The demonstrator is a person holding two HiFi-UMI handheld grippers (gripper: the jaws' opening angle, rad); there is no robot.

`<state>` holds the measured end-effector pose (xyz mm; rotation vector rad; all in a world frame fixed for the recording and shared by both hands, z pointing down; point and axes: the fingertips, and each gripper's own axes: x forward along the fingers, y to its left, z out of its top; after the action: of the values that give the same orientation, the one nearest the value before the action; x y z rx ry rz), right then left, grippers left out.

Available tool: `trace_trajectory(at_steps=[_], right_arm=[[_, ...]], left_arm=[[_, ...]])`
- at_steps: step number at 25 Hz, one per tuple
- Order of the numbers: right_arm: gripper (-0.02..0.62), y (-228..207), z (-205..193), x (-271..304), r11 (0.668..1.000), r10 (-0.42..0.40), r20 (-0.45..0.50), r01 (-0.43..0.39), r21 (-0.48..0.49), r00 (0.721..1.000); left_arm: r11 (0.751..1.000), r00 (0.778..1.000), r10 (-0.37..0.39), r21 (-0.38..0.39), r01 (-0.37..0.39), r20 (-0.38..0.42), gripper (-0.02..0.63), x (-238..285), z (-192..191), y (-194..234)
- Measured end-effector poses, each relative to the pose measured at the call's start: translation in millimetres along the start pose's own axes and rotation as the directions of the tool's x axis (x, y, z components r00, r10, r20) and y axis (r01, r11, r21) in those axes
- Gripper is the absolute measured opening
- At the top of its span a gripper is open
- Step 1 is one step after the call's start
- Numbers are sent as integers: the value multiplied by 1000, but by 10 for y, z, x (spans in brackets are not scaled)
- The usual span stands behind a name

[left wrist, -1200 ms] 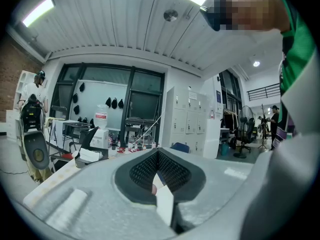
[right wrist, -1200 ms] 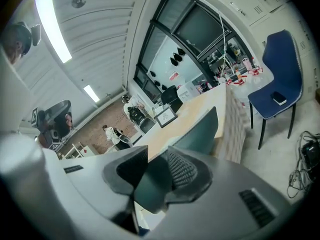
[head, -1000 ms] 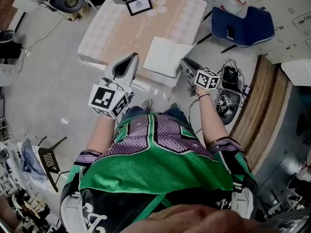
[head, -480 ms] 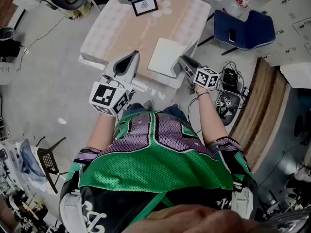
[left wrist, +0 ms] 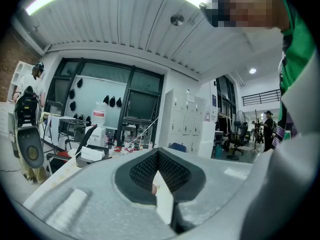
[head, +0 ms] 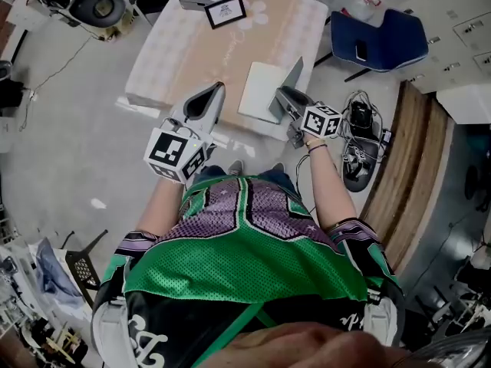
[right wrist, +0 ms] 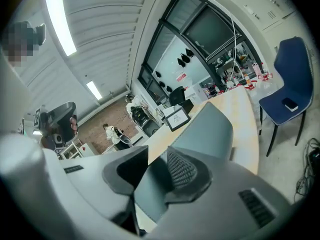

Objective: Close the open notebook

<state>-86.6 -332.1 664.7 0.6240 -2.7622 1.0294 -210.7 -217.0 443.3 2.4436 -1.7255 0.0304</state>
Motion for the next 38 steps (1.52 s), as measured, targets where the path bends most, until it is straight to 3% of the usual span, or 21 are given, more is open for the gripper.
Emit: trace_trajectory(at_steps=[15,24,38], right_arm=[[118,278,-101,336,999,-15,-66,12,-46,998],[118,427,-95,257,998,-43,-33,42,-38,999],[118,323,-170,-510,961,-251,16,251,-114,968]], left_arm=[[999,1000,3,-48,-2,26,15,-181,-7,378],[998,1000,-28,-61,29,14,15,-167,-59,424],[978,978,-207,2,207,10,15,340,47,69]])
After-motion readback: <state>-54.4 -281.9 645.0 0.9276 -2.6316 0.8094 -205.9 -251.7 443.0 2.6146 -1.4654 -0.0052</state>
